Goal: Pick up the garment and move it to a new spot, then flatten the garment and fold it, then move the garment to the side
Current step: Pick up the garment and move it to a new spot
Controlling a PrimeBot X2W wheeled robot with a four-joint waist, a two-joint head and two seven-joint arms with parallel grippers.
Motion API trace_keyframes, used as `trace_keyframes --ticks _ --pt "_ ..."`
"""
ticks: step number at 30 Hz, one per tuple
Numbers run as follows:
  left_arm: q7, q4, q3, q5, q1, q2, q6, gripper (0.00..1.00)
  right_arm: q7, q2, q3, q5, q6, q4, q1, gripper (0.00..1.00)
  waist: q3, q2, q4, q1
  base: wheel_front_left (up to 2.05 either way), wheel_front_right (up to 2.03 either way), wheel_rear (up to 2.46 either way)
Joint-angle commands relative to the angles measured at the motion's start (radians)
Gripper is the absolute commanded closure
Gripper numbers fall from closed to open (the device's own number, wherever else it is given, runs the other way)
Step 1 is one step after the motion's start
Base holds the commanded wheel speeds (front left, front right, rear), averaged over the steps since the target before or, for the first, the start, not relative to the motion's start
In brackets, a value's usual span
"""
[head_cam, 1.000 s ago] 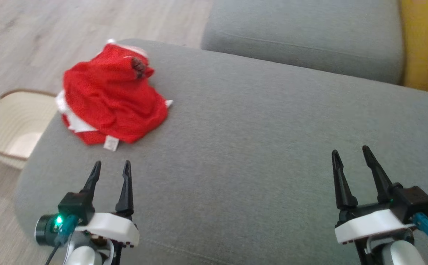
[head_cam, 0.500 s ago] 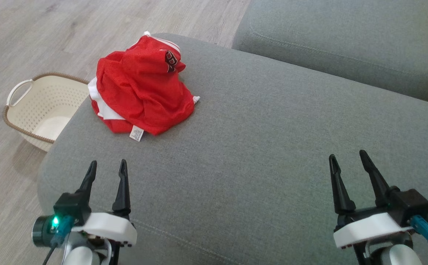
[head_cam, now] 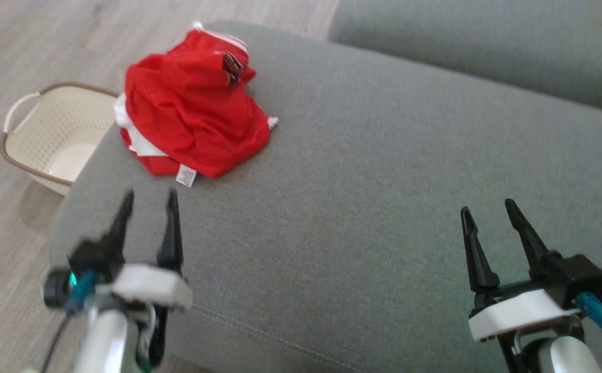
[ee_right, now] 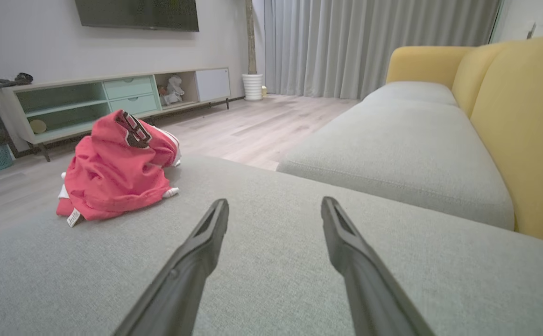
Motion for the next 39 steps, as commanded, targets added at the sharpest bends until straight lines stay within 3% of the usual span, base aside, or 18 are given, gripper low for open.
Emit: trace_keyframes --ticks 1,8,18,26,27,28,33,39 --pt "-0.012 -0.027 0.046 -0.008 -0.08 0.005 0.0 0.0 0.007 -0.005 0.026 -0.007 0.008 -0.045 -0.052 0.0 0.051 0.0 -0.025 0.0 0.0 0.0 0.0" --pt "-0.012 0.059 0.121 -0.09 -0.293 0.014 -0.024 0.0 0.058 -0.028 0.04 -0.033 0.008 -0.103 -0.119 0.0 0.21 0.0 -0.098 0.0 0.0 0.0 0.0" --pt "0.048 0.449 0.122 -0.085 -0.684 0.172 -0.109 0.0 0.064 -0.049 0.082 -0.028 0.008 -0.129 -0.207 0.0 0.349 0.0 -0.208 0.0 0.0 0.0 0.0" --pt "0.119 0.729 0.128 -0.08 -0.844 0.246 -0.093 0.0 0.039 -0.041 0.098 -0.016 0.008 -0.096 -0.232 0.0 0.373 0.0 -0.257 0.0 0.0 0.0 0.0" --pt "0.125 0.757 0.127 -0.08 -0.859 0.253 -0.093 0.56 0.036 -0.04 0.096 -0.017 0.008 -0.092 -0.233 0.0 0.374 0.0 -0.259 0.0 0.0 0.0 0.0" --pt "0.129 0.783 0.126 -0.079 -0.872 0.261 -0.091 1.0 0.032 -0.039 0.096 -0.015 0.008 -0.088 -0.234 0.0 0.372 0.0 -0.262 0.0 0.0 0.0 0.0" --pt "0.079 0.84 0.08 -0.037 -0.917 0.292 -0.1 1.0 0.021 -0.031 0.089 -0.013 0.008 -0.071 -0.235 0.0 0.349 0.0 -0.256 0.0 0.0 0.0 0.0" --pt "0.0 0.798 0.062 -0.022 -0.945 0.291 -0.09 1.0 0.007 -0.023 0.056 -0.012 0.008 -0.053 -0.211 0.0 0.268 0.0 -0.225 0.0 0.0 0.0 0.0"
